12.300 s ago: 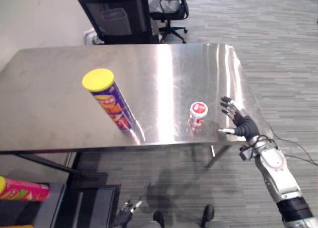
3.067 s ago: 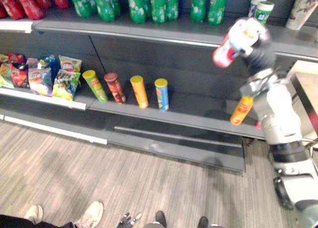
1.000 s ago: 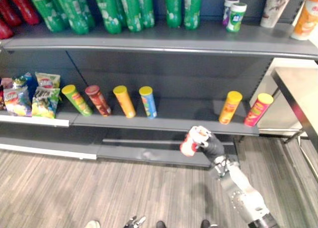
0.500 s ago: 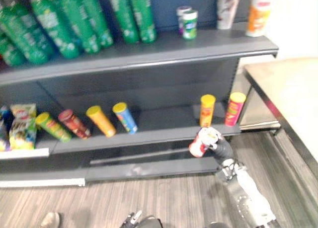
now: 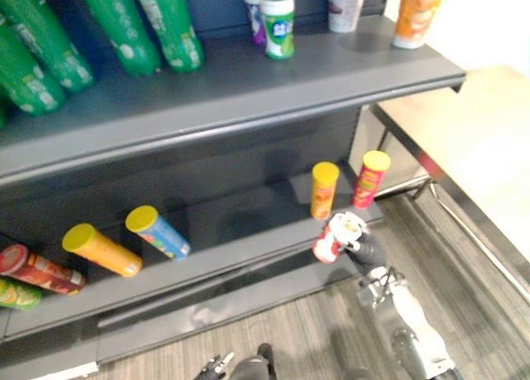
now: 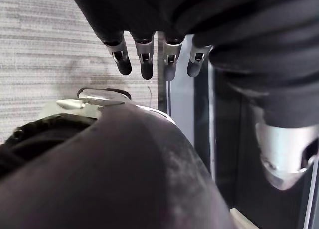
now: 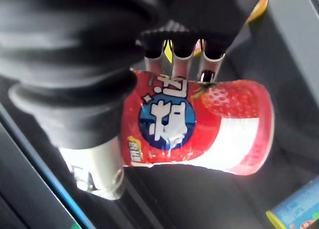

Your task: Put the gum and the chips on the shelf.

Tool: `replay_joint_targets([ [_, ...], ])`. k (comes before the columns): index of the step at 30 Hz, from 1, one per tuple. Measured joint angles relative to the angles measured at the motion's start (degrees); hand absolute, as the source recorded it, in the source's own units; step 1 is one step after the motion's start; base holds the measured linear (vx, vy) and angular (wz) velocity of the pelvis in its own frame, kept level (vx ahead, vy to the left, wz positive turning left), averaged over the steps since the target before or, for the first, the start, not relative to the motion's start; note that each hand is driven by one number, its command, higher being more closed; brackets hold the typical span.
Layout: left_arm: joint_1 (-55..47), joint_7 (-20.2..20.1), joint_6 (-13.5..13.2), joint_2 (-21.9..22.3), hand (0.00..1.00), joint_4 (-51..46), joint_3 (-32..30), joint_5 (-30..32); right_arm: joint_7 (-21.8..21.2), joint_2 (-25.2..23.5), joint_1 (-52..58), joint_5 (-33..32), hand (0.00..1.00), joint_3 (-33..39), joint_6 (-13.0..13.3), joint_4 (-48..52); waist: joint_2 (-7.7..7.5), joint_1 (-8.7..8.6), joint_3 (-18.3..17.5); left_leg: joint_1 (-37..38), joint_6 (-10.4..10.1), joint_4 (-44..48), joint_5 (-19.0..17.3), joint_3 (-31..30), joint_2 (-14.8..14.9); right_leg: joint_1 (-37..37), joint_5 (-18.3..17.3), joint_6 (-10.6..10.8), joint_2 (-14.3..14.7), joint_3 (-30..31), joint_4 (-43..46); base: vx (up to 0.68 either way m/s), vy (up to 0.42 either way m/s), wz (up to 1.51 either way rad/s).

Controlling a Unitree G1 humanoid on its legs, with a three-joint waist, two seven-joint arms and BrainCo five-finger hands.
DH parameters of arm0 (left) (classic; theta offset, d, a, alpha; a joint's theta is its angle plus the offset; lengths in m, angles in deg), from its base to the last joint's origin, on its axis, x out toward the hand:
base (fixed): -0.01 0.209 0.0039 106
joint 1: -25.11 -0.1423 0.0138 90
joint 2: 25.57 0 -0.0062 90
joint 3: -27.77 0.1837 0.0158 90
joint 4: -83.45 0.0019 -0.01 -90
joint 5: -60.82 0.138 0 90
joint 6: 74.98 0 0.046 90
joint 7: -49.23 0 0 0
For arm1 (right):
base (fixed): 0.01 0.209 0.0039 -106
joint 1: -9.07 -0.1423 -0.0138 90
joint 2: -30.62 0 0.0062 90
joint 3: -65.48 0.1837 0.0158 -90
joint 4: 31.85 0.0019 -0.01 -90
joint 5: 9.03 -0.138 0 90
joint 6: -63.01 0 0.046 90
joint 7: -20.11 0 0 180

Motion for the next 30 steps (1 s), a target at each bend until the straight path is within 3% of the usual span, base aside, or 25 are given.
replay_joint_targets([
  [4,-0.1,-0.4,-1.7,-0.2,0.00,1.2,1.0,0.1,-0.4,-0.2,0.4,0.0,1.00,-2.6,0.0,0.1,-0.18,0.18,-0.1,1.6,0.9,-4.0,0.6,1.2,-0.9,0.1,3.0,2.2,-1.0,-0.5,-2.5,0.00,0.104,-0.16],
  [9,-0.1,-0.4,-3.0,-0.4,0.00,1.1,1.5,1.8,-0.3,-0.1,0.2,0.0,1.00,-3.4,0.0,0.7,-0.68,0.57,-0.7,1.8,1.8,-8.6,2.2,2.2,-1.5,-1.9,6.1,2.3,-1.7,-1.9,-3.9,-0.06,0.076,-0.12],
  [11,-0.1,-0.4,-2.8,-0.4,0.00,0.9,1.5,1.8,-0.1,0.0,0.1,0.1,1.00,-3.4,0.0,0.6,-0.73,0.94,-0.8,1.8,1.9,-10.0,2.3,2.2,-1.7,-3.5,7.0,1.0,-1.8,-3.5,-1.8,-0.06,0.047,-0.01],
  [14,-0.1,-0.3,-1.7,-0.5,0.00,0.4,1.4,1.8,0.0,0.3,-1.2,0.1,1.00,-3.8,0.1,0.5,-0.78,1.43,-0.9,4.9,1.2,-16.5,2.2,2.4,-1.2,-10.5,11.7,-4.3,-1.5,-7.1,9.7,0.00,0.039,0.03],
  [15,-0.2,-0.4,-1.4,-0.9,0.00,-0.4,1.2,1.8,0.0,-0.1,-2.0,0.1,1.00,-4.0,0.3,0.3,-1.44,1.44,-0.8,5.2,2.1,-15.0,2.6,2.8,-1.2,-11.5,12.3,-3.8,-2.3,-8.1,11.6,0.09,0.019,-0.06],
  [17,-0.8,-0.2,-1.1,-0.5,0.00,-0.9,-0.5,1.7,0.0,-0.4,-4.2,0.1,1.00,-5.0,0.6,-1.5,-1.19,2.08,-0.4,5.4,2.8,-13.7,4.5,4.1,-0.1,-12.0,11.2,-3.9,-2.6,-9.5,13.8,-0.01,-0.022,-0.27],
  [20,-0.8,0.1,-1.0,-0.5,0.00,-1.4,-1.6,1.6,-0.6,-0.6,-6.8,0.1,1.00,-7.8,-0.3,-2.1,-1.88,2.88,-1.0,4.4,2.6,-12.2,3.9,5.0,1.4,-11.2,10.4,-4.4,-2.4,-10.8,5.3,-0.03,-0.035,-0.26],
  [23,-1.1,1.0,0.2,-0.7,0.00,-2.5,-2.6,1.2,-0.6,-1.4,-8.1,0.1,1.00,-7.8,-0.8,-2.1,-2.55,3.15,-1.1,1.9,1.6,-9.2,3.1,4.2,3.0,-9.5,12.4,-2.2,-1.9,-11.1,-5.3,0.00,-0.109,0.10],
  [24,-1.2,1.3,0.3,-1.1,0.00,-2.5,-3.2,1.2,-0.6,-1.6,-8.6,0.0,1.00,-7.8,-0.9,-2.1,-4.06,3.34,-1.1,1.8,0.9,-8.5,3.0,3.9,2.5,-8.0,12.9,-1.4,-2.4,-11.4,-7.2,0.02,-0.218,0.30],
  [25,-1.4,1.7,0.4,-1.4,0.00,-2.4,-4.3,1.2,-0.6,-2.2,-9.1,0.0,1.00,-7.7,-1.1,-2.1,-5.57,3.59,-1.1,1.8,0.4,-8.2,3.0,3.9,1.7,-6.7,11.9,1.2,-3.3,-11.9,-9.0,0.02,-0.235,0.26],
  [26,-1.2,2.4,0.9,-1.0,0.00,-2.4,-5.4,1.2,-0.6,-2.3,-9.9,0.0,1.00,-7.5,-1.4,-2.3,-5.36,3.77,-1.1,1.9,-0.2,-7.8,3.1,3.8,2.6,-6.4,12.0,2.2,-2.8,-13.1,-9.7,0.01,-0.274,0.10],
  [30,-1.9,3.5,0.8,1.2,0.00,-2.4,-7.3,1.2,-0.6,-2.1,-11.0,0.0,1.00,-7.2,-1.9,-2.3,-3.01,4.00,-0.6,4.1,-2.9,-13.1,6.7,3.7,6.1,-5.0,12.3,1.0,1.2,-15.1,-12.1,0.06,-0.196,-0.01],
])
